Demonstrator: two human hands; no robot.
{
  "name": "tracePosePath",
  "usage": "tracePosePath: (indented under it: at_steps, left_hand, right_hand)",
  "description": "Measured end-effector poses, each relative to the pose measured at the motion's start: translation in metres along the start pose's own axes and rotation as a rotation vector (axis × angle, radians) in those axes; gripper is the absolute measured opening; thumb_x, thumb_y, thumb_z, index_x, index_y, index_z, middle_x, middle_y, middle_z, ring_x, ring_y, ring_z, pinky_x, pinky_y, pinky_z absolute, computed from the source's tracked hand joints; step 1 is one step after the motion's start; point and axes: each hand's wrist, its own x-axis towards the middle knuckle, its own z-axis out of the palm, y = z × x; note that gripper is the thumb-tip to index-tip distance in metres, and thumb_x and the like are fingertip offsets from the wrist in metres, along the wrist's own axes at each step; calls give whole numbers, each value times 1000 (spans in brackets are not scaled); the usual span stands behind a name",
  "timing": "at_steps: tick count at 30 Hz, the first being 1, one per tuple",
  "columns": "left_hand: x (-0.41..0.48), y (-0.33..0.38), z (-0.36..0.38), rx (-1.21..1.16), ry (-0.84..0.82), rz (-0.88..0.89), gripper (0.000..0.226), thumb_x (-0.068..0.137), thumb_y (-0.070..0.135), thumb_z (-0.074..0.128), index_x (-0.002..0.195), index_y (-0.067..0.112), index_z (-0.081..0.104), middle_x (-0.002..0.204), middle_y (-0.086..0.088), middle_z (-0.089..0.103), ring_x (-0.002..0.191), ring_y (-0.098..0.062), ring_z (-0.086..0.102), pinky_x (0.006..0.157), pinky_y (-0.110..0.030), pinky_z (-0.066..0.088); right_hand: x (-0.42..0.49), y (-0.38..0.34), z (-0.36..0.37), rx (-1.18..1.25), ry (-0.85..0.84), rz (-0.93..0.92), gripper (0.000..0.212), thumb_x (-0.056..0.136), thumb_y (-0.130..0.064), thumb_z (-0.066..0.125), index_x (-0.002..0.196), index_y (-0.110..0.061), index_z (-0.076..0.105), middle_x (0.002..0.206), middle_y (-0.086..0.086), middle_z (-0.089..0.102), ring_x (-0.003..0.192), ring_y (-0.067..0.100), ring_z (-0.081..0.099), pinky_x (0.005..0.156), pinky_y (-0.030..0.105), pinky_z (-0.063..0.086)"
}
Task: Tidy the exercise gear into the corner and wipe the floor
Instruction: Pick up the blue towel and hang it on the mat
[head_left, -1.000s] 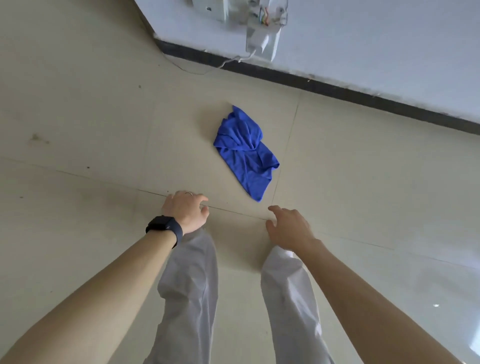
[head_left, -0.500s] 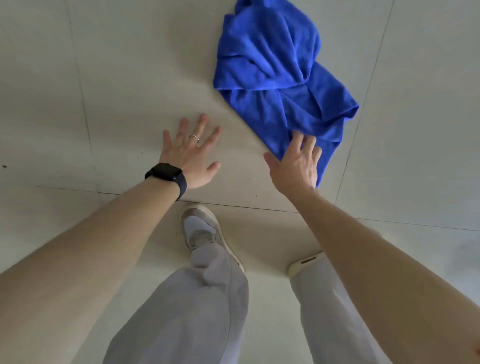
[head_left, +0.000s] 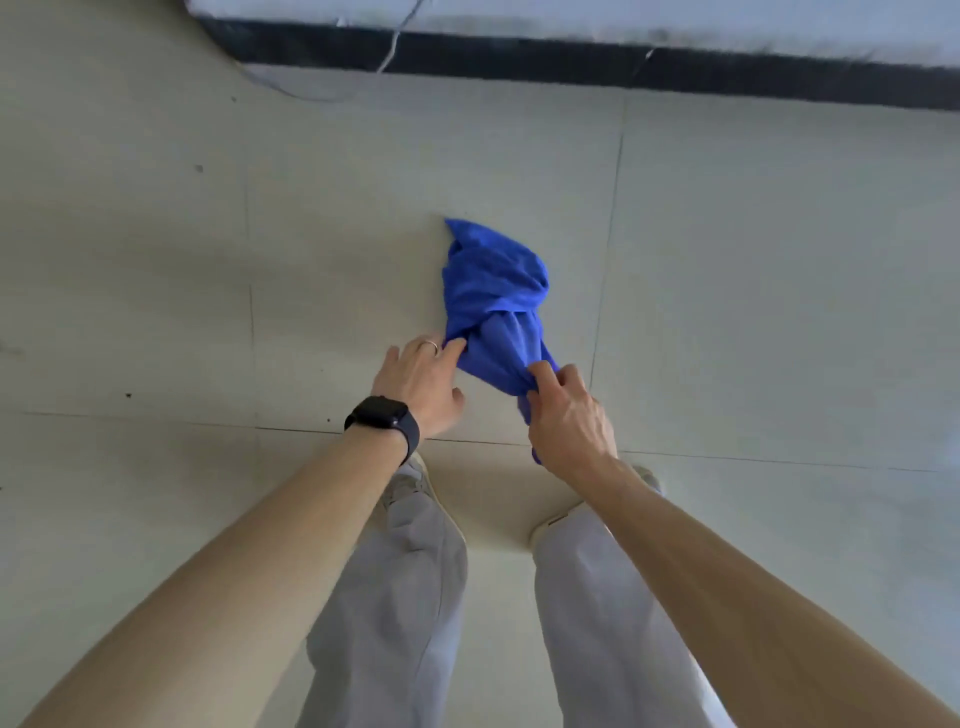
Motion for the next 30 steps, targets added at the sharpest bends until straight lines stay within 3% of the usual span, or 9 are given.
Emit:
tracePosePath:
  at_steps: [5, 7, 11, 13, 16, 20, 24, 27, 30]
  left_hand:
    - [-104, 68, -101, -145, 45, 58, 76, 91, 32, 59, 156, 37, 19, 159, -3, 30, 140, -26, 37, 111, -37, 36]
    - [-150, 97, -145, -175, 24, 116, 69, 89, 38, 61, 150, 45, 30, 156, 1, 36, 139, -24, 39, 110, -35, 37]
    - [-245, 159, -230, -213, 149, 276, 33, 83, 33, 62, 116, 32, 64, 121, 10, 60, 114, -17, 56, 90, -32, 47]
    - [-291, 189, -273, -229, 225, 294, 13, 82, 34, 63, 94, 30, 62, 104, 11, 60, 104, -15, 56, 79, -29, 44]
    - [-347, 234, -328, -199, 242, 377, 13, 79, 38, 57, 84, 28, 51, 97, 10, 60, 96, -16, 54, 73, -31, 44]
    - [-396, 295, -366, -191, 205, 466, 15, 79, 28, 57, 82, 20, 45, 83, 4, 61, 81, -25, 55, 66, -36, 45]
    - [-420, 349, -383, -153, 166, 609, 25, 78, 28, 56, 99, 32, 42, 85, 10, 65, 77, -21, 63, 68, -40, 53]
    - [-437, 391, -398, -55, 153, 790, 26, 78, 32, 56, 103, 41, 52, 85, 16, 60, 78, -10, 60, 72, -39, 54]
    - [-461, 434, -407, 87, 160, 963, 15, 82, 31, 62, 97, 30, 65, 90, 11, 57, 82, -11, 59, 76, -39, 54]
  right_hand:
    - [-105, -27, -131, -16, -58, -112, 27, 102, -21, 41, 127, -26, 51, 112, 5, 49, 82, 32, 53, 75, 42, 51]
    - [-156, -39, -187, 94, -3, -129, 27, 103, -23, 42, 123, -27, 58, 108, 4, 53, 87, 33, 58, 77, 43, 52]
    - [-267, -45, -291, 228, 147, -219, 26, 99, -20, 50, 114, -32, 68, 103, 1, 57, 86, 26, 60, 76, 41, 52]
    - [-321, -40, -337, 268, 205, -262, 27, 98, -17, 53, 112, -33, 70, 102, -3, 58, 86, 19, 60, 77, 34, 51]
    - [-391, -28, -390, 347, 370, -321, 28, 96, -13, 59, 106, -36, 71, 98, -9, 60, 84, 9, 60, 73, 24, 49]
    - [-466, -12, -434, 415, 612, -330, 26, 93, -11, 65, 102, -33, 74, 95, -16, 63, 85, 5, 61, 71, 11, 43]
    - [-524, 10, -450, 458, 836, -235, 25, 94, -11, 64, 100, -33, 74, 94, -19, 62, 86, 5, 61, 68, 12, 43]
    - [-574, 33, -446, 483, 1003, -102, 25, 94, -12, 63, 101, -33, 74, 95, -15, 63, 86, 3, 60, 68, 12, 44]
    - [-620, 49, -433, 518, 1147, 32, 25, 94, -11, 63, 101, -31, 76, 94, -15, 64, 84, 0, 60, 69, 9, 41]
